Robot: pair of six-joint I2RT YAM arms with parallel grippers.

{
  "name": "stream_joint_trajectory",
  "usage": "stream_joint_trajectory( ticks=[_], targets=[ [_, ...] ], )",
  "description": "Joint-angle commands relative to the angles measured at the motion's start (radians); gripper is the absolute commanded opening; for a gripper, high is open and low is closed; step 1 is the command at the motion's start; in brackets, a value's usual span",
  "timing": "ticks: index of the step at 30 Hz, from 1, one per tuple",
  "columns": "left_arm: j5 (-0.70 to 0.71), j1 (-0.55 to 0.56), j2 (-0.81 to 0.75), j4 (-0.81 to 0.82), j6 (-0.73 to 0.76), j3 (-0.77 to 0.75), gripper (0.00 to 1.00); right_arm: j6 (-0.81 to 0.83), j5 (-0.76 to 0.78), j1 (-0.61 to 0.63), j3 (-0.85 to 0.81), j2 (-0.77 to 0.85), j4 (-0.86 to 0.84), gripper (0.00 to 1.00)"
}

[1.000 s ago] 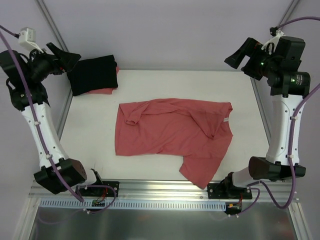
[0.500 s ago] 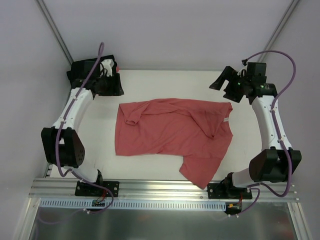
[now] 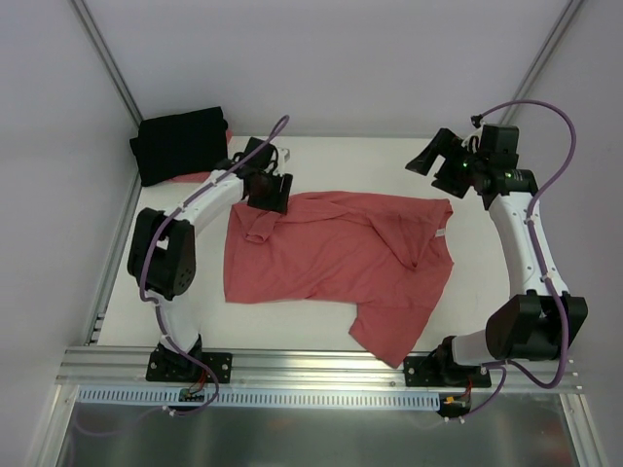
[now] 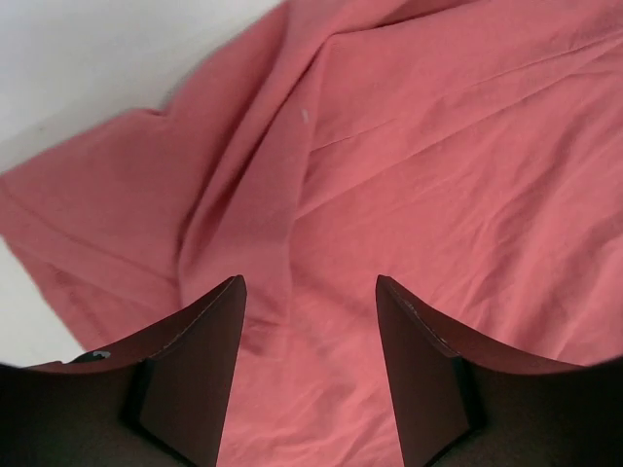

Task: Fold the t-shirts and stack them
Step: Fold the flattened tshirt in 1/3 of the way

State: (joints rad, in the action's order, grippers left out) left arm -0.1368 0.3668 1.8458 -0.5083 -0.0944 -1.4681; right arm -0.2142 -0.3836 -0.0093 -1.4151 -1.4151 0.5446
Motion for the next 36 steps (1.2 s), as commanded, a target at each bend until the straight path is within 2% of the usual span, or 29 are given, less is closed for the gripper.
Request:
stream_joint_trajectory(
  ticks=[1,4,7,18,28,29,31,32,36],
  targets=[
    [0.091,0.062,0.027,-0.004,-0.036,-0.047,0.56,-0.019,-0.031,0.002,0.010,0.027,-0.057,0.99],
    [0.140,0.109,0.053,-0.018,-0.025,-0.049,0.55,-0.025,-0.046,0.003,0.010,0.024,-0.061,0.99],
    [0.247,0.158,0.061,-0.027,-0.004,-0.040,0.55,-0.022,-0.051,0.003,0.008,0.021,-0.060,1.00],
    [0.531,0.198,0.075,-0.041,0.022,0.015,0.52,-0.027,-0.078,0.002,0.008,0.015,-0.064,0.99],
    [0.531,0.198,0.127,-0.030,0.009,0.008,0.51,-0.027,-0.081,0.000,0.002,0.015,-0.055,1.00],
    [0.525,0.199,0.133,-0.030,0.009,0.005,0.47,-0.028,-0.083,-0.001,0.001,0.013,-0.054,1.00],
    [0.508,0.198,0.148,-0.036,0.009,-0.006,0.14,-0.037,-0.084,-0.006,-0.001,0.012,-0.057,0.99],
    [0.506,0.198,0.153,-0.036,0.004,-0.006,0.00,-0.040,-0.087,-0.008,-0.001,0.010,-0.058,0.99],
    [0.514,0.198,0.147,-0.035,0.005,-0.003,0.00,-0.054,-0.090,-0.017,0.005,0.011,-0.061,0.99]
  ],
)
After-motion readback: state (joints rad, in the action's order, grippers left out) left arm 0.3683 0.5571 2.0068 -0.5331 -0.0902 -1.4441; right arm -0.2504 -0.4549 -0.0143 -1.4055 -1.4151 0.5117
